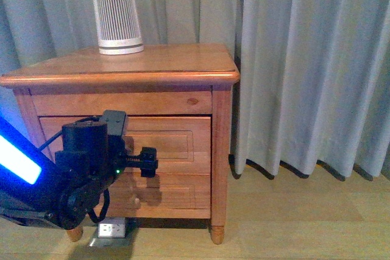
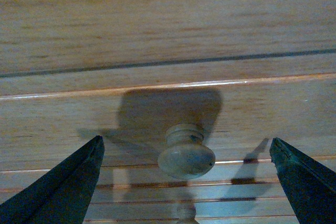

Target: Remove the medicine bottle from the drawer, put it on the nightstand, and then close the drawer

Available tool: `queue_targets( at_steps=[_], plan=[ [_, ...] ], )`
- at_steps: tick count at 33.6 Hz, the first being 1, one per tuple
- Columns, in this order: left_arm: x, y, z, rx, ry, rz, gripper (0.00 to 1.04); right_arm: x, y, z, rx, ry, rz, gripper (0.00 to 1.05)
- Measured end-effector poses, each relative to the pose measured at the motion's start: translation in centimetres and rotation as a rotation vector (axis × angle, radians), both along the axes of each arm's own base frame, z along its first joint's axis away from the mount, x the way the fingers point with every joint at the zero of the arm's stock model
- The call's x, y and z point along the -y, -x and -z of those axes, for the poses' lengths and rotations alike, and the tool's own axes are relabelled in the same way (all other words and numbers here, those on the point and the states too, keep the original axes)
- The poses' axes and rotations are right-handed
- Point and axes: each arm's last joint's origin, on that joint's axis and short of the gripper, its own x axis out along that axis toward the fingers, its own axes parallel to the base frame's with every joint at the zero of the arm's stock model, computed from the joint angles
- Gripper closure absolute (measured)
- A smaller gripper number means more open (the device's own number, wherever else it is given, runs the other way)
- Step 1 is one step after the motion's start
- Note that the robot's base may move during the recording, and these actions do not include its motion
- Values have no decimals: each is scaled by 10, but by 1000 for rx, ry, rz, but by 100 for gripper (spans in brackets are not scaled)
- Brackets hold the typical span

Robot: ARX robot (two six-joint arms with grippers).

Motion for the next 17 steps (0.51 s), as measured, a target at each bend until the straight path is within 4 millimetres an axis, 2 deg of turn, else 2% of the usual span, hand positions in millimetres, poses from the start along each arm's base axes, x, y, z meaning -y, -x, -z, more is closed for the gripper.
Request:
queue_targets(
  at_steps=[3, 10, 17],
  plan=[
    [-1, -2, 2, -3, 0, -2, 7, 0, 0, 0, 0, 0, 0, 7],
    [-2, -3, 1, -5, -1, -12, 33, 0, 0, 0, 0, 0, 0, 7],
    [-2, -3, 1, -5, 0, -6, 74, 0, 0, 0, 0, 0, 0, 7]
  ],
)
